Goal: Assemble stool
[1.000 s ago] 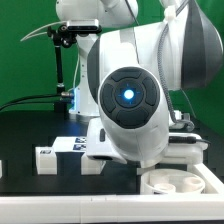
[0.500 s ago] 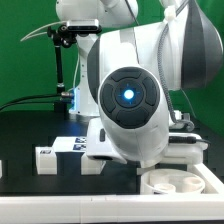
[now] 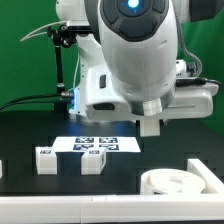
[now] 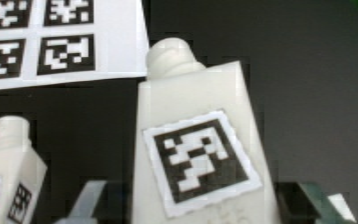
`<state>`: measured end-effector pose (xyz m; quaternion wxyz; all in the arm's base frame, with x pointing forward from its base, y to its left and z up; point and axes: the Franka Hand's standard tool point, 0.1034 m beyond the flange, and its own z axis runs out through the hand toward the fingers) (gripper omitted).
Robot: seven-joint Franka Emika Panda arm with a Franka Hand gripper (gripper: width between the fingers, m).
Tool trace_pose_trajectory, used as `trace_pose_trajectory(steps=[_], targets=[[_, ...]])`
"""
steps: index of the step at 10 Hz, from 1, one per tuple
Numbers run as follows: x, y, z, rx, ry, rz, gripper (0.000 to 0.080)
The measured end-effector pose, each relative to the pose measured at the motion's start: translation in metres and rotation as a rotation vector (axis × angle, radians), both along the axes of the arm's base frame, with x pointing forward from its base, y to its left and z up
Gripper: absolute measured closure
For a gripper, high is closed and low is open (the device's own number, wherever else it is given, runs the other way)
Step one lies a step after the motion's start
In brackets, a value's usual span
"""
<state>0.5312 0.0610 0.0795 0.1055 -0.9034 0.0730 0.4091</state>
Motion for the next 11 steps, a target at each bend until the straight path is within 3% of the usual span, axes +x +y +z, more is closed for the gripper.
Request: trace_pose_trajectory(steps=[1,3,4,6,7,8,10,11], targets=[[0.010,0.001,-0.003,-0.018,-0.090,-0.015,0.0475],[0.013,0.003,0.003,-0.044,-0.196,-0.034,0.0475],[0.025,0.007,0.015,-0.047,-0.244,-0.045,0.0475],[0.052,0.001,0.065,-0.037,-0.373,-0.063,0.0475],[0.058,-0.005,0.074,-0.039,-0.423,-0.069,0.0475],[0.063,-0.007,0.066,-0.060,-0.512,-0.120,0.0475],[0.064,-0.007,0.066,-0.100,-0.670,-0.139,0.0475],[0.070,-0.004,0.055,-0.121,-0.763,-0.152,0.0475]])
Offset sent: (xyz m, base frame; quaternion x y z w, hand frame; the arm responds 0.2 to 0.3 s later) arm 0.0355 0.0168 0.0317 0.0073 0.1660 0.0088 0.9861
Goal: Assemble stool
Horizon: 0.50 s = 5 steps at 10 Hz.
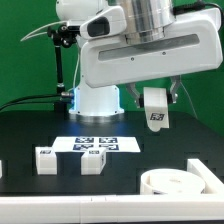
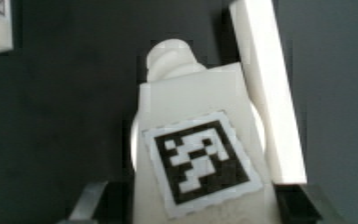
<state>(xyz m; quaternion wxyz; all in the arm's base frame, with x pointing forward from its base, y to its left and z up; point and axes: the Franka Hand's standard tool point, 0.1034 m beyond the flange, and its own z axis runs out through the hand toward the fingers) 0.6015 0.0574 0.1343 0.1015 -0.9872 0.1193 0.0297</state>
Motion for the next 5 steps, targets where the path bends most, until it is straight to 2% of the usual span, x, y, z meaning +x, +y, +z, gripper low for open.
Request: trace_pose_trajectory(steps=[1,2,3,5], targets=[[0.006,0.006,-0.004,-0.008,-0.060,-0.012,0.0475],[0.025,0.007,0.001,-0.007,-0.183,-0.043,0.0475],[0.035,0.011,0.005,-0.022,-0.296,-0.066,0.0475],[0.044,0.025,0.010,-0.034,-0.402,-0.117,0.0475]])
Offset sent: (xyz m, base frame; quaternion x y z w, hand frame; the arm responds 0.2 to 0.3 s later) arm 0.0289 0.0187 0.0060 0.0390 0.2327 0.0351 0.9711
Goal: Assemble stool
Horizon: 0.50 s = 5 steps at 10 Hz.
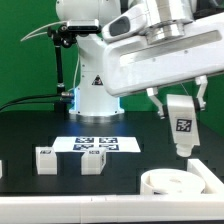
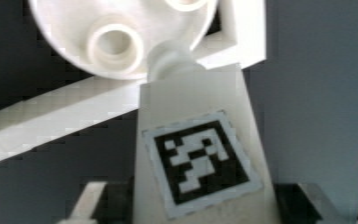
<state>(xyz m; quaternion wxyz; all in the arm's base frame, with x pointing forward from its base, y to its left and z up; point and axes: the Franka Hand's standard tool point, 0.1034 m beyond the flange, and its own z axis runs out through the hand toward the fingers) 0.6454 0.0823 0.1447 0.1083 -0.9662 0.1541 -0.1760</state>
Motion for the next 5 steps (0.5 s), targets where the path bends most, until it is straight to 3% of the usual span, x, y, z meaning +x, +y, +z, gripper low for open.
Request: trace_pose_trajectory(steps=[1,2,4,5], targets=[[0.005,-0.001,0.005,-0.029,-0.129,-0.024,0.0475],[-0.001,0.000,-0.002,-0.043,-0.156,-0.027,0.0475],[0.002,0.001,-0.002,-0.072,-0.270,-0.040,0.0475],[0.000,-0.013,-0.011,-0.115,-0.316,-0.022,0.0475]])
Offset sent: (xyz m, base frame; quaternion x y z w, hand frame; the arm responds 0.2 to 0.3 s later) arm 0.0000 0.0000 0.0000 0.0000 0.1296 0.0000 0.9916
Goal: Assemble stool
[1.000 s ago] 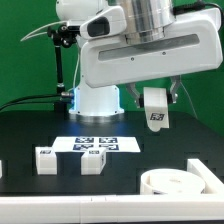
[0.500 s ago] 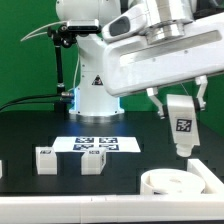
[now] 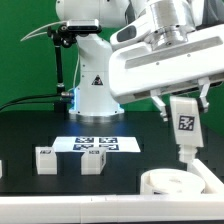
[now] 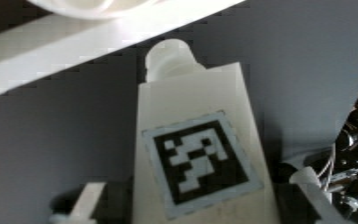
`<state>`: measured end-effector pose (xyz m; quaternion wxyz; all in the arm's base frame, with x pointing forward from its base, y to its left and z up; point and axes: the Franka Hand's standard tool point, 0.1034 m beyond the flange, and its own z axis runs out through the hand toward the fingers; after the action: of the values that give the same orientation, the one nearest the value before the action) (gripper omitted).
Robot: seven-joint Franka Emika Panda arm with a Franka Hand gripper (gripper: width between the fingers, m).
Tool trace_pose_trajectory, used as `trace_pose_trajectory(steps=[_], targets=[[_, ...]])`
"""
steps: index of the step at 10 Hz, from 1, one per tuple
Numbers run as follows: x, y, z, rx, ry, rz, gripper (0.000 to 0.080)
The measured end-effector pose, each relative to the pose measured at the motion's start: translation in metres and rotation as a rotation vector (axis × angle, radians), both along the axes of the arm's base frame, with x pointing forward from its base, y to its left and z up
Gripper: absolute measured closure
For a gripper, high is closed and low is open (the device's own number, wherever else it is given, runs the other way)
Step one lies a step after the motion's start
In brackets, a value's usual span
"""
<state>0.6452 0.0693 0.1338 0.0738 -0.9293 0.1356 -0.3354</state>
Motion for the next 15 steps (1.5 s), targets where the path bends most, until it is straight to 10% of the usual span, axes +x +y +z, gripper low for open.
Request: trace_pose_trajectory(steps=[4,15], targets=[[-0.017,-0.006,-0.046,0.005,0.078,0.001,0.0475],[-0.015,-0.004,-0.051,0.008,0.112,0.016,0.0475]])
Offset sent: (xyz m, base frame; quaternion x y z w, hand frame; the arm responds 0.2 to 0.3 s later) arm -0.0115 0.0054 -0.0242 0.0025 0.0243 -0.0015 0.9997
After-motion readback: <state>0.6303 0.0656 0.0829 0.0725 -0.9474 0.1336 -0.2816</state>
